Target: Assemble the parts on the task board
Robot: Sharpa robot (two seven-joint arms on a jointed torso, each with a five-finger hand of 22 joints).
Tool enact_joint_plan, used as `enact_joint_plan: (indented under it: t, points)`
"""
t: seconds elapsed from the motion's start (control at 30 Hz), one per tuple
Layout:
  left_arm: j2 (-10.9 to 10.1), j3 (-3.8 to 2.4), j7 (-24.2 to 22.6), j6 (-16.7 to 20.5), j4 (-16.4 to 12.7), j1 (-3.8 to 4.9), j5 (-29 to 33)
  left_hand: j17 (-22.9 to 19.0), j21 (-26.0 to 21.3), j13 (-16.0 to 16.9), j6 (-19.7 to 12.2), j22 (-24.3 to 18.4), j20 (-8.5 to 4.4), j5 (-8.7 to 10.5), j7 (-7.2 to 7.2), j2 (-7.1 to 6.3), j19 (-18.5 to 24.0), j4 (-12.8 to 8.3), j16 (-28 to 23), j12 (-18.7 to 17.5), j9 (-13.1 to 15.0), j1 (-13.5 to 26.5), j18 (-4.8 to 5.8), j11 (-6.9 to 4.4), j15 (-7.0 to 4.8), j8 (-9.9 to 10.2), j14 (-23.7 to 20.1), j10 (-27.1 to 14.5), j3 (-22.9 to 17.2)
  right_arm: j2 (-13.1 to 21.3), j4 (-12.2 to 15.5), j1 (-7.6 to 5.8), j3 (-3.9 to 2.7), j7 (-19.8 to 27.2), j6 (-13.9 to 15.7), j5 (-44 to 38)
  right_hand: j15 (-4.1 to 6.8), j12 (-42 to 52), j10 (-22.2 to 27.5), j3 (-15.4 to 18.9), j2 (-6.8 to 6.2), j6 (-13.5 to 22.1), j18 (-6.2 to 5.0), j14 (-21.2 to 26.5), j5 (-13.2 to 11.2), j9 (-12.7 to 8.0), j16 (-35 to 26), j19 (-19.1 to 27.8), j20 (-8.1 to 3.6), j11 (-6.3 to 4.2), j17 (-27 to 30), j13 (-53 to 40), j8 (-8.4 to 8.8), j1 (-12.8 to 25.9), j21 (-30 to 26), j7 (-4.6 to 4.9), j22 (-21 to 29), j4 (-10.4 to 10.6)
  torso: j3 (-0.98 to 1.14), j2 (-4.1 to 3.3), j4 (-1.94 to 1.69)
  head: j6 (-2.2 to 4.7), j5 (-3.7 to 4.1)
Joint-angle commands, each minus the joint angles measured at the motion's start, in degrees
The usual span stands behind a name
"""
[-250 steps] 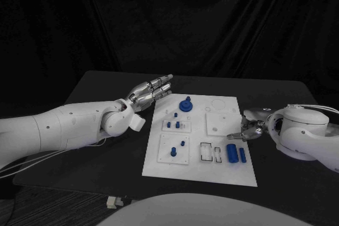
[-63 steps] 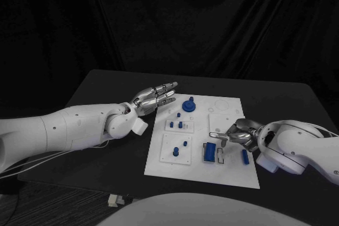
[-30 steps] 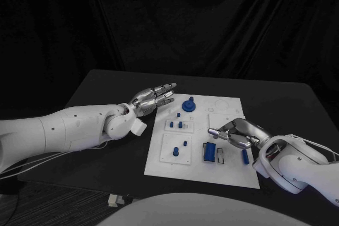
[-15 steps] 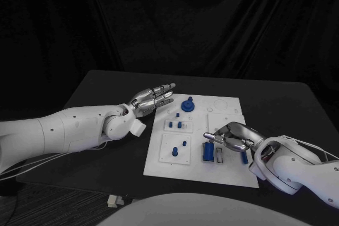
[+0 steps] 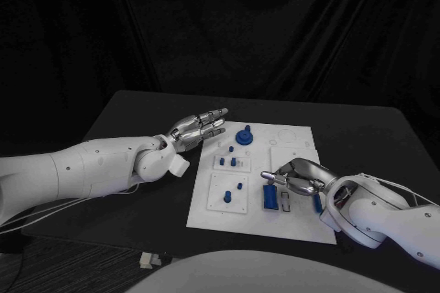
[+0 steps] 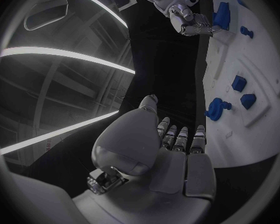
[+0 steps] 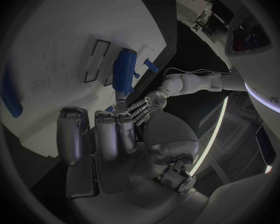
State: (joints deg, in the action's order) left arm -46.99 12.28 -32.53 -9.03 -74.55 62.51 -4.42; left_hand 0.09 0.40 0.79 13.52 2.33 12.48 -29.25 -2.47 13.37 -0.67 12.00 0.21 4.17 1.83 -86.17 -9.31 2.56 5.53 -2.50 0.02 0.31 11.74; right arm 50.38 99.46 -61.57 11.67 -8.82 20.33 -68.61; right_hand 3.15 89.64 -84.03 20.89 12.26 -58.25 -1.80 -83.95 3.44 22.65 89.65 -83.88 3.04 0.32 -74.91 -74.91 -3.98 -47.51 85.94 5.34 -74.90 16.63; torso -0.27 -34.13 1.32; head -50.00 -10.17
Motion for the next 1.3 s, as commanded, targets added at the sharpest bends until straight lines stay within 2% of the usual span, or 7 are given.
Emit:
enact_joint_plan:
  t: [0.03, 0.4, 0.63, 0.73, 0.9, 1.13, 1.3]
  points:
    - [0.1, -0.06, -0.7, -0.7, 0.0, -0.10, 0.3, -0.1, 0.2, 0.1, 0.0, 0.0, 0.27, -0.31, -0.20, 0.10, 0.1, -0.4, -0.2, 0.4, 0.1, -0.3, -1.02, 0.44, 0.24, -0.3, 0.0, -0.1, 0.0, -0.3, -0.3, 0.37, 0.16, -2.0, -2.8, 0.5, -0.48, 0.4, -6.0, 0.8, 0.86, 1.6, 0.41, -6.0, -0.2, -1.1, 0.4, -3.4, 0.53, 0.70, -15.1, -15.1, 0.38, -0.3, -0.5, 0.26, -13.2, 0.0, 0.00, 0.03, 0.01, 0.00, 0.04]
    - [0.2, -0.06, -0.6, -0.8, 0.0, -0.12, 0.3, -0.1, 0.1, 0.1, 0.0, -0.1, 0.25, -0.68, -0.24, 0.15, 0.1, -0.7, -0.2, 0.4, 0.1, -0.5, -1.02, 0.53, 0.22, -0.3, 0.0, -0.1, -0.1, 0.3, 0.0, 0.37, 0.16, -1.6, 1.7, -1.2, -0.04, 0.4, -6.0, 3.1, 1.82, 8.7, 0.25, -6.0, 0.3, -6.6, 0.4, -3.2, 0.33, 0.01, -15.1, -15.1, 0.31, -2.2, -1.0, 0.49, -13.1, -0.1, -0.01, 0.03, 0.08, 0.00, -0.13]
    - [0.1, -0.06, -0.5, -0.9, 0.0, -0.15, 0.3, -0.1, 0.2, 0.1, 0.0, -0.1, 0.24, -1.00, -0.32, 0.19, 0.0, -1.0, -0.2, 0.4, 0.1, -0.7, -1.03, 0.57, 0.20, -0.4, 0.0, -0.1, -0.3, 1.6, 1.4, 0.38, 0.16, 0.1, 6.8, -5.5, -0.60, 0.4, -6.0, 4.0, 2.10, 4.6, 0.40, -6.0, 1.1, -7.4, 0.4, -3.4, 0.49, 0.95, -15.1, -15.1, -1.92, -3.1, -0.6, 0.59, -13.2, -0.2, -0.01, 0.05, 0.04, 0.00, -0.07]
    - [0.0, -0.06, -0.5, -0.9, 0.0, -0.17, 0.3, -0.1, 0.2, 0.1, 0.1, 0.0, 0.24, -1.22, -0.45, 0.21, 0.0, -1.2, -0.2, 0.4, 0.1, -0.9, -1.03, 0.55, 0.19, -0.4, 0.0, -0.1, -0.4, 1.9, 1.9, 0.38, 0.16, 1.2, 8.3, -6.3, -0.82, 0.4, -6.0, 2.9, 0.54, 4.7, 0.42, -6.0, 4.9, -8.5, 0.4, -3.5, 0.86, 1.16, -15.1, -15.1, -1.75, -10.1, -0.5, 0.74, -13.3, -3.0, 0.00, 0.02, 0.06, 0.00, -0.12]
    - [0.0, -0.06, -0.4, -1.0, 0.0, -0.21, 0.3, -0.1, 0.2, 0.1, 0.1, 0.0, 0.24, -1.39, -0.52, 0.24, 0.0, -1.4, -0.2, 0.4, 0.1, -1.0, -1.03, 0.55, 0.18, -0.4, 0.0, -0.1, -0.5, 2.5, 2.7, 0.39, 0.16, 4.0, 11.0, -9.0, 0.15, 0.4, -6.0, 0.9, -1.75, 5.5, 0.58, -6.0, 18.1, -10.3, 0.4, -3.8, 0.18, -0.04, -15.1, -15.1, -1.39, -20.5, 0.1, 0.19, -13.5, -6.9, -0.01, 0.03, 0.09, 0.00, -0.03]
    - [-0.1, -0.06, -0.5, -1.0, -0.1, -0.26, 0.3, -0.1, 0.2, 0.1, 0.1, 0.0, 0.24, -1.60, -0.58, 0.26, 0.0, -1.7, -0.2, 0.4, 0.1, -1.1, -1.03, 0.54, 0.17, -0.4, 0.0, -0.1, -0.6, 3.9, 4.2, 0.65, 0.16, 6.3, 12.2, -16.2, 0.98, 0.4, -6.0, 0.2, -5.39, 6.0, 0.84, -6.0, 23.2, -11.8, 0.4, -4.3, -0.66, -0.57, -15.1, -15.1, -1.39, -28.1, 0.9, -0.34, -13.8, -10.6, 0.03, 0.01, 0.05, 0.00, -0.25]
    - [-0.2, -0.06, -0.5, -1.0, 0.0, -0.29, 0.3, -0.1, 0.2, 0.1, 0.1, 0.0, 0.24, -1.73, -0.64, 0.26, 0.0, -1.8, -0.2, 0.4, 0.1, -1.2, -1.03, 0.53, 0.17, -0.5, 0.0, -0.1, -0.7, 4.9, 5.3, 1.21, 0.16, 3.4, 9.0, -24.7, 1.41, 0.4, -6.0, 0.1, -7.88, 12.3, 0.61, -6.0, 20.2, -13.1, 0.4, -3.8, -1.15, -1.49, -15.1, -15.1, -0.79, -31.2, 0.1, -1.09, -13.5, -12.3, 0.01, 0.03, 0.07, 0.00, -0.10]
